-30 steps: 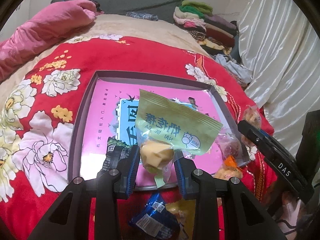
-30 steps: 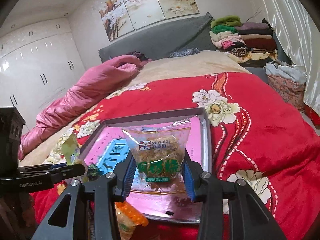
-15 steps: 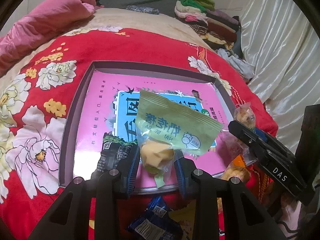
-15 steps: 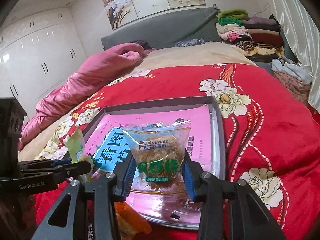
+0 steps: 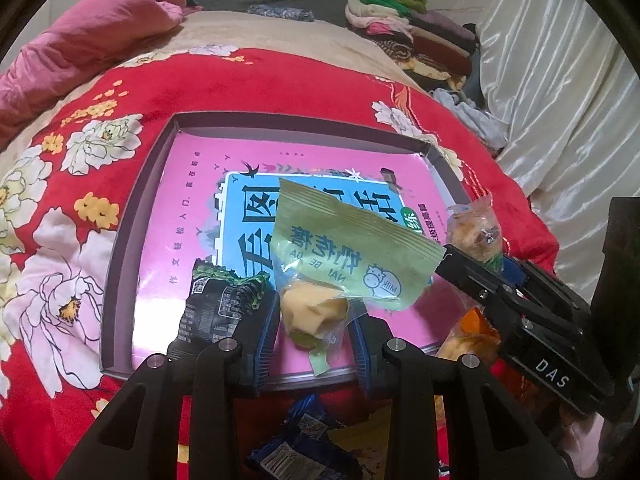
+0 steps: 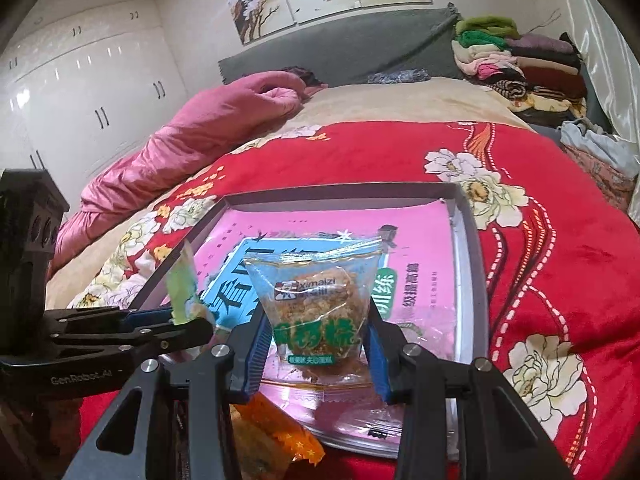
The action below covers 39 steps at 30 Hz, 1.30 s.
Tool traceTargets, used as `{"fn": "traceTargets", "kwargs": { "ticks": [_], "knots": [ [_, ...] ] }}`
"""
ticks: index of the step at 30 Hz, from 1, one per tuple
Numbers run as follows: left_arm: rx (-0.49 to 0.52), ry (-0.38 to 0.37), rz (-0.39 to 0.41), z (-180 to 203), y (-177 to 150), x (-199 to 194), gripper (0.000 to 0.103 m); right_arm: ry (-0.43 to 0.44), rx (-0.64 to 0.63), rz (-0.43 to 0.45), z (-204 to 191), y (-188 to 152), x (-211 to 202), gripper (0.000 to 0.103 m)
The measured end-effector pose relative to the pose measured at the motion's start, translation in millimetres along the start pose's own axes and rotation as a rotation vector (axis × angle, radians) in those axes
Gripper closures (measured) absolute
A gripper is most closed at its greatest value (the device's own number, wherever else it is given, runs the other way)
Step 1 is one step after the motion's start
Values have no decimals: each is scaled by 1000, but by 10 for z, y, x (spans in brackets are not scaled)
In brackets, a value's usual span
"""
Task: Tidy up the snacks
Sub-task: 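Lower the pale green bag and pastry bag toward the tray with both tools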
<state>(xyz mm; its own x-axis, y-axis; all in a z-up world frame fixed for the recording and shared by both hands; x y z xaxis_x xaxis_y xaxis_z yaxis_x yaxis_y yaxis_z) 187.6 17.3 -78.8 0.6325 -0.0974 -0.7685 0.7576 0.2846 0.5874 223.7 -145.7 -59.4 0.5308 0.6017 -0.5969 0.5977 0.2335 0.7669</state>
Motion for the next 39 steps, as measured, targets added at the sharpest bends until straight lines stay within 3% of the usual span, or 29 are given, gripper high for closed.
{"fn": "traceTargets", "kwargs": {
  "ticks": [21,39],
  "knots": [
    [14,1,-41,5,5,70,68,68,72,-118,52,-120,163,58],
    [16,2,-61,17,2,113,68,70,74,-122,33,-124,161,58]
  ]
}}
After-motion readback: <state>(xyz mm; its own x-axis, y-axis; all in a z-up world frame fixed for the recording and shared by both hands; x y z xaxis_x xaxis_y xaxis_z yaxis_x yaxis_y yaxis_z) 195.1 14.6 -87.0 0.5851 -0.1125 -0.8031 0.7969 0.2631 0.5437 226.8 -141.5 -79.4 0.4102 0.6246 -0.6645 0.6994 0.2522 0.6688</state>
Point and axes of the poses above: each gripper's, at about its wrist camera, not at the fingertips, and x roughly the way its jaws point, z to its right, y to its top, the point moved 4 cm from there along x, roughly the way its jaws point, and after that the axes turned 3 degrees about z, right-handed, at the moved point
